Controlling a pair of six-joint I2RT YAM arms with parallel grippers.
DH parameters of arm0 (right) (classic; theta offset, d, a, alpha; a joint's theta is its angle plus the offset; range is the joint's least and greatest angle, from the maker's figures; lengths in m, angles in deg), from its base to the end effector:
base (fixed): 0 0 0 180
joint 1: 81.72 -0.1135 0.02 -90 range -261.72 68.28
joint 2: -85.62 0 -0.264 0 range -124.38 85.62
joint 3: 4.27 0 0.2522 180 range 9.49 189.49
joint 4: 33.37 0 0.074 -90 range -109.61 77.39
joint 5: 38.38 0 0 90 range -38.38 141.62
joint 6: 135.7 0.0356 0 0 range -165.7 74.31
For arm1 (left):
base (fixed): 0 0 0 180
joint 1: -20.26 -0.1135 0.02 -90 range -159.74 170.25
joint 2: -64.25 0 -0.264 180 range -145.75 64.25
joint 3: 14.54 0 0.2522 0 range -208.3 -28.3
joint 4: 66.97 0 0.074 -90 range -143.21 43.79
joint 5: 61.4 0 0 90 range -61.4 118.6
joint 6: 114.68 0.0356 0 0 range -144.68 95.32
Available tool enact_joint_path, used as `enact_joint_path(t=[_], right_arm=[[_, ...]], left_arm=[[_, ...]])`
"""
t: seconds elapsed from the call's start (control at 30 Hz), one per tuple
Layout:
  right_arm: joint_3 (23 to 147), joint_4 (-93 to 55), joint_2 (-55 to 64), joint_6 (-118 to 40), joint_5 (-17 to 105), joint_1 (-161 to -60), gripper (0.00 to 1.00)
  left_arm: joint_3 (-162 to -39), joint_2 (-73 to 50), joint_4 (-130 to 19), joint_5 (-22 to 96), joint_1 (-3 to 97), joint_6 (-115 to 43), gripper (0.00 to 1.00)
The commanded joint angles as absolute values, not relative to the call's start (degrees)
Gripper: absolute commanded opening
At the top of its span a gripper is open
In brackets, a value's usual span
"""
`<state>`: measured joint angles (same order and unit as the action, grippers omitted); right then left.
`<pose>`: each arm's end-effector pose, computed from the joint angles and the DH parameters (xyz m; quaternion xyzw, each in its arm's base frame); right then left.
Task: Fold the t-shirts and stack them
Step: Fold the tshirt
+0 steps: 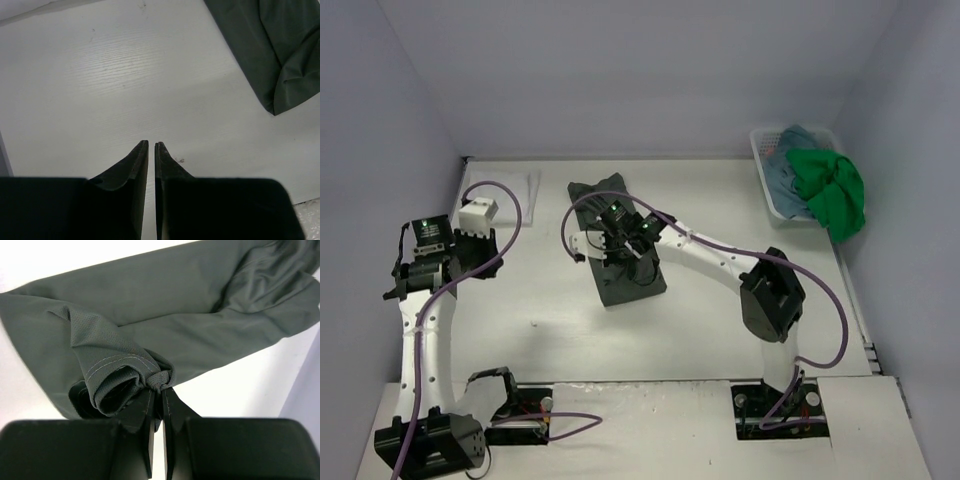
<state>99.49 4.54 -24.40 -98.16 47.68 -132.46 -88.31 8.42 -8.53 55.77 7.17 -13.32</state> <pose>0.2763 0.3419 0.2577 -0.7297 0.5613 0.0258 0.3896 0.1907 0.0277 0.3410 0.0850 0.8841 -0.1223 0.4429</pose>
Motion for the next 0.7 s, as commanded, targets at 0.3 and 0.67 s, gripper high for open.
enact_joint_path(t=[0.3, 0.67], right_arm=[[109.77, 2.02, -30.75, -101.68, 45.74, -128.39, 0.0], [107.67, -7.46, -33.83, -96.76, 46.26, -127.6, 0.27]], left_arm=[[-88.68, 8.53, -10.5, 60.06, 4.79, -14.31, 0.06], [-87.71, 8.7, -11.02, 61.64, 3.47, -14.66, 0.07]])
